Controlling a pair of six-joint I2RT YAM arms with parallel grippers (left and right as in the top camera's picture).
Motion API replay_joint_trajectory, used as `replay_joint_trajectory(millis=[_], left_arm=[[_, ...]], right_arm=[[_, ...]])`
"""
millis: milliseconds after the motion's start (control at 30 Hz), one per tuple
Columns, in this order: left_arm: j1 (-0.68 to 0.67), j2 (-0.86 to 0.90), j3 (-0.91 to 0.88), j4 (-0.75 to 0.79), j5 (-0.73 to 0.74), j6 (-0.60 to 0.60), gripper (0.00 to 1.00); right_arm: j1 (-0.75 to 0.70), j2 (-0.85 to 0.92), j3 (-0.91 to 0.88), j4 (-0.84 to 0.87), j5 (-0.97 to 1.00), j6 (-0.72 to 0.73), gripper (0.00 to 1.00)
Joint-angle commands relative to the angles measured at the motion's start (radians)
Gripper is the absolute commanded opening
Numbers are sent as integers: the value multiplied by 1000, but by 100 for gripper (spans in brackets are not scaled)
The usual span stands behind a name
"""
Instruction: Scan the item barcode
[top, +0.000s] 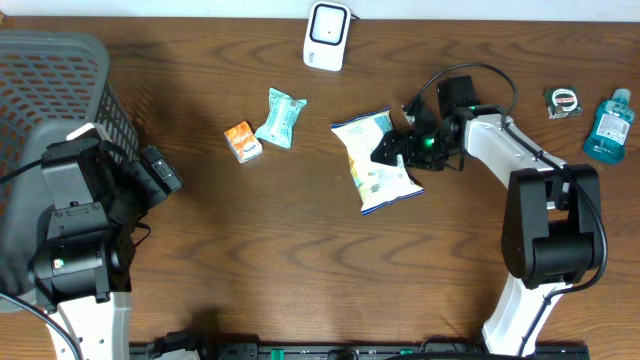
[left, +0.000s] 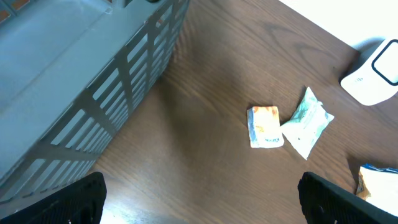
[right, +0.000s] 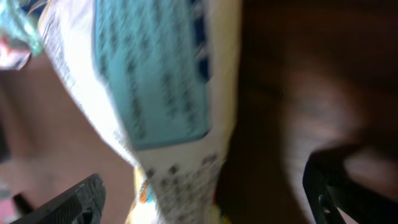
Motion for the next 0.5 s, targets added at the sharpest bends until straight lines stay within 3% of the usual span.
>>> replay_joint_trajectory(millis=[0,167,333,467], left_arm=[[6,2,5,0,-12,-9,98],[6,2,5,0,-12,-9,98],[6,2,5,0,-12,-9,98],[6,2,5,0,-12,-9,98]], right_arm=[[1,9,10,31,53,35,93],[1,9,10,115,17,65,77],[17,29,10,158,-54,65,75],[46,62,9,158,-51,65,59]])
